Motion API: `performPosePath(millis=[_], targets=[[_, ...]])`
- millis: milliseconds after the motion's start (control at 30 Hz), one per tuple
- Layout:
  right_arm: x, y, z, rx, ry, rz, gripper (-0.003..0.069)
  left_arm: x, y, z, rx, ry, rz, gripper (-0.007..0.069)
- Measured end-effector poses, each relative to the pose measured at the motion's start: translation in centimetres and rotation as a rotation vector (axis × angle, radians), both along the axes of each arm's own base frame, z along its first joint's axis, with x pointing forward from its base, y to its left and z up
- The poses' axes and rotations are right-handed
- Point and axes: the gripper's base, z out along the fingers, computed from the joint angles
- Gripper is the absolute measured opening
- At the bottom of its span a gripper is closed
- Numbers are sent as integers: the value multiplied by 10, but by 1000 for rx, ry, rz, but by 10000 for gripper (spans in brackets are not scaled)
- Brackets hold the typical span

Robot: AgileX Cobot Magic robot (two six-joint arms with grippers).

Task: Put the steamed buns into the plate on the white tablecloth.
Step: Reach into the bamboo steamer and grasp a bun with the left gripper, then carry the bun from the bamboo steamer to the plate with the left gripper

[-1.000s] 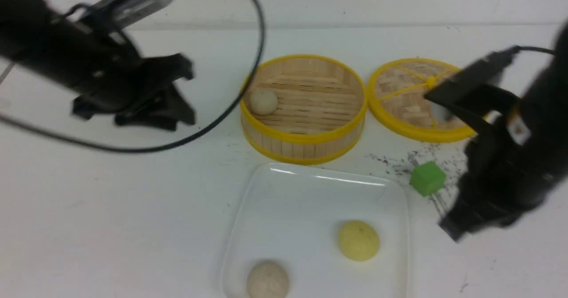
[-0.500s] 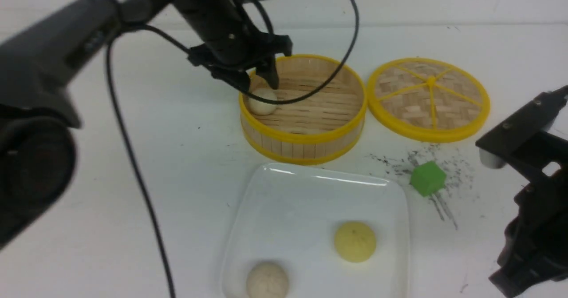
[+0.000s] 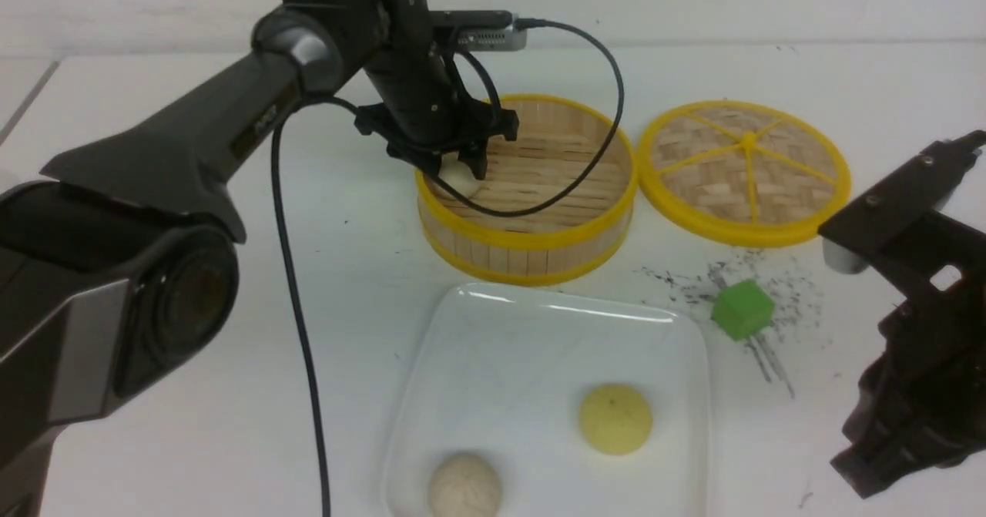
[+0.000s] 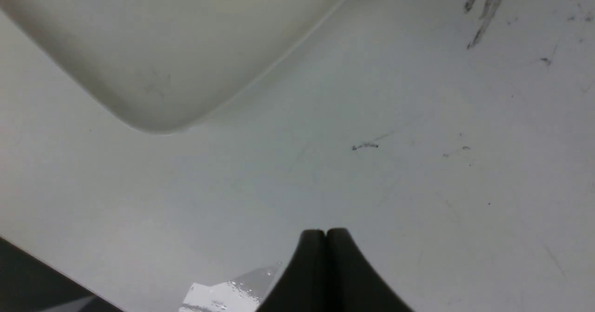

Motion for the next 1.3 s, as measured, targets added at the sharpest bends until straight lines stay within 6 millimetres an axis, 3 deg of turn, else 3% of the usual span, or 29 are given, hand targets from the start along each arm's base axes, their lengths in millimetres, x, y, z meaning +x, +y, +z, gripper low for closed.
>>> performPosePath(millis=[133, 233, 433, 567, 700, 733, 800, 867, 900, 967, 1000, 1033, 1067, 1200, 1233, 1267, 1300], targets=[[0, 0, 0, 0, 0, 0, 0, 3, -1, -10, 3, 5, 1, 406], [0, 0, 0, 5, 4, -1, 1, 5, -2, -18, 8, 13, 4, 321], [0, 0, 0, 5, 3, -1, 4, 3, -1, -6, -27, 12, 54, 48], [0, 0, 0, 5, 3, -1, 4, -8, 0, 29, -67, 23, 50, 24], [0, 0, 0, 4, 5, -1, 4, -40, 9, 112, -84, -61, -45, 24], [0, 0, 0, 4, 5, -1, 4, -41, 10, 116, -88, -68, -45, 24], [-1, 0, 0, 6, 7, -1, 6, -66, 16, 156, -115, -125, -77, 24], [-1, 1, 0, 6, 6, -1, 7, -83, 18, 167, -118, -122, -90, 24], [-1, 1, 0, 6, 6, -1, 8, -86, 17, 167, -118, -118, -94, 24], [-1, 1, 0, 6, 6, -1, 11, -113, 8, 155, -88, -35, -140, 24], [-1, 1, 0, 6, 6, -1, 11, -114, 9, 153, -84, -26, -139, 24], [-1, 0, 0, 1, 10, -1, 13, -133, -2, 129, -43, 70, -179, 25], [-1, 0, 0, 0, 12, -1, 13, -135, -3, 127, -39, 78, -184, 25], [-5, -3, 2, -6, 21, -6, 13, -178, -31, 50, 82, 312, -241, 34], [-7, -4, 5, 1, 14, -13, 15, -185, -36, 34, 103, 327, -239, 37], [-7, -5, 5, 4, 12, -15, 15, -185, -35, 32, 110, 335, -234, 37], [-11, -8, 11, 15, -7, -25, 16, -190, -43, 13, 129, 328, -220, 48]])
